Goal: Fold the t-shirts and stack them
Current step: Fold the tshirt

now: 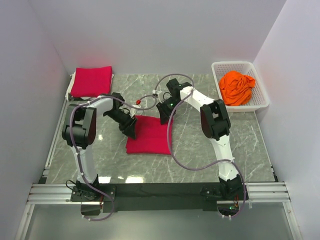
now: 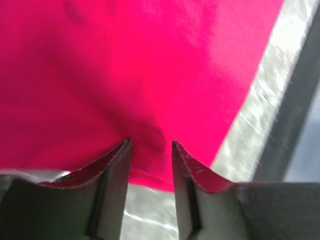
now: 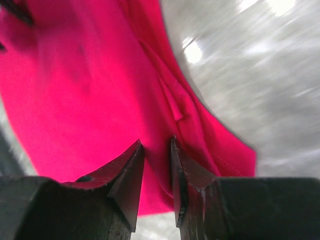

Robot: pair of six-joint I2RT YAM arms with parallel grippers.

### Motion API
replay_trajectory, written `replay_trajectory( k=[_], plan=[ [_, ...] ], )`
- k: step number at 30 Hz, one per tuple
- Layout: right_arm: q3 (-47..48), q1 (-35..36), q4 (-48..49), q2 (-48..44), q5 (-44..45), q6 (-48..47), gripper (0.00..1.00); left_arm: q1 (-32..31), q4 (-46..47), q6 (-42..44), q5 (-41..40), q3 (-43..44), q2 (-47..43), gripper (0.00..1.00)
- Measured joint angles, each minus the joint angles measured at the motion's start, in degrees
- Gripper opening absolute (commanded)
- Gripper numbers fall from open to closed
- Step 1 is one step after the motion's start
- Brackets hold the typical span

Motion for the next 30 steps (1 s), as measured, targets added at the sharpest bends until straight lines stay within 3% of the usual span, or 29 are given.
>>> replay_trajectory(
  k=[4,10,13,22,30],
  plan=[
    [-1.84,0.39,-4.15,-2.51,-0.68,-1.97,0.46,1.07,-7.54,5.73,0.39,0.52,-1.99,0.55],
    [5.81,-1.03,-6.58,-3.58,-2.23,0.02,0.4,4.42,-14.43,13.73,5.25,17.29,-0.9,0.57],
    [11.17,-3.37,-4.17,-3.56,-4.46,4.7,0.37,4.39,-8.87,13.64,7.61,20.74,-1.51,0.56],
    [13.2,-4.39,3.26,4.04,-8.98,15.72,0.35,-2.91,12.22,11.52,5.09,16.83,1.31,0.53],
    [13.99,-2.78,5.57,12.0,-11.82,20.94,0.31,-7.3,16.83,14.4,4.09,15.82,3.52,0.49]
  ],
)
